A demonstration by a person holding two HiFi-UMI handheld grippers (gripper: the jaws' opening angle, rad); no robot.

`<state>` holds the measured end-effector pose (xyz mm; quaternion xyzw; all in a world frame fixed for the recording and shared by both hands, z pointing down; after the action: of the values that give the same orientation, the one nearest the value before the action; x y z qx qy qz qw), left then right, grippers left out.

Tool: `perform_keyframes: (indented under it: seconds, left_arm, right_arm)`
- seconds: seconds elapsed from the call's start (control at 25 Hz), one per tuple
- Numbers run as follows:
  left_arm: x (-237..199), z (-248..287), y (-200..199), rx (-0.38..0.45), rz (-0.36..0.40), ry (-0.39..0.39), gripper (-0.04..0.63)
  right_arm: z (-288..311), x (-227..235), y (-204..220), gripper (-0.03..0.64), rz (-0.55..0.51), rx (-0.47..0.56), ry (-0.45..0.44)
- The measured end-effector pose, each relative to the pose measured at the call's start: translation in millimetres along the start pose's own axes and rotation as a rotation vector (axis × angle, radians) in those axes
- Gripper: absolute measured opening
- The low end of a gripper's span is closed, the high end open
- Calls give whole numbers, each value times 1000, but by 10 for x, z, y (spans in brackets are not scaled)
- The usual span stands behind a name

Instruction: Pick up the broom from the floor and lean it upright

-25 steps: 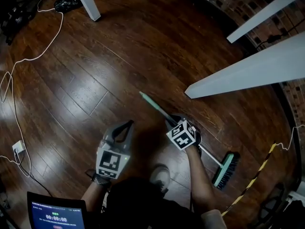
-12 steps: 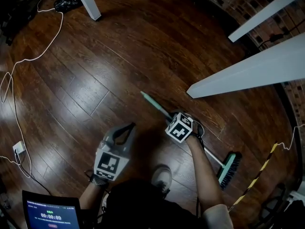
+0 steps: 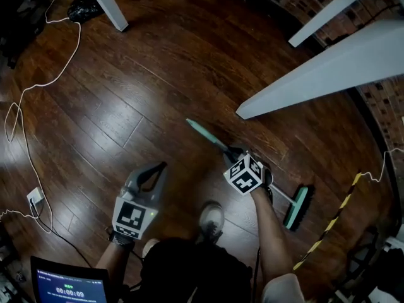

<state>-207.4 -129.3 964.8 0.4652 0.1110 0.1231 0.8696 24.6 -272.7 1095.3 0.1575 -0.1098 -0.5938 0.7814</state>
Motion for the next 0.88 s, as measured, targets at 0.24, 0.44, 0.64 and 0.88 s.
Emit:
perform_keyframes:
  seconds: [0.24, 0.44, 0.64, 0.88]
  left_arm:
    - [273, -922, -1393, 33, -42, 69, 0]
    - [585, -1447, -2426, 60, -60, 129, 0]
    - [836, -1787, -3276, 106, -63, 177, 0]
    - [1008, -1822, -3918, 115, -16, 211, 0]
  right_arm:
    - [-1795, -56, -14, 84, 49, 61, 141]
    - [-3008, -53, -8, 84, 135, 146, 241]
    - [-3884, 14, -27, 87, 260, 231, 299]
    - [-4303, 300, -3, 91, 404, 291, 364]
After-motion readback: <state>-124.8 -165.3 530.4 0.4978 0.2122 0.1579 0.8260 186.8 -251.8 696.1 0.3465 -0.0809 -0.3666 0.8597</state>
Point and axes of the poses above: the fingertips, and each gripper's own axes: z forward along the fingers, x to its right, y out of its underside, the point moved 10 cm from there along -z, backward along the fingers, and after that the axes turned 2 degrees about -x, right-handed, at the moved point
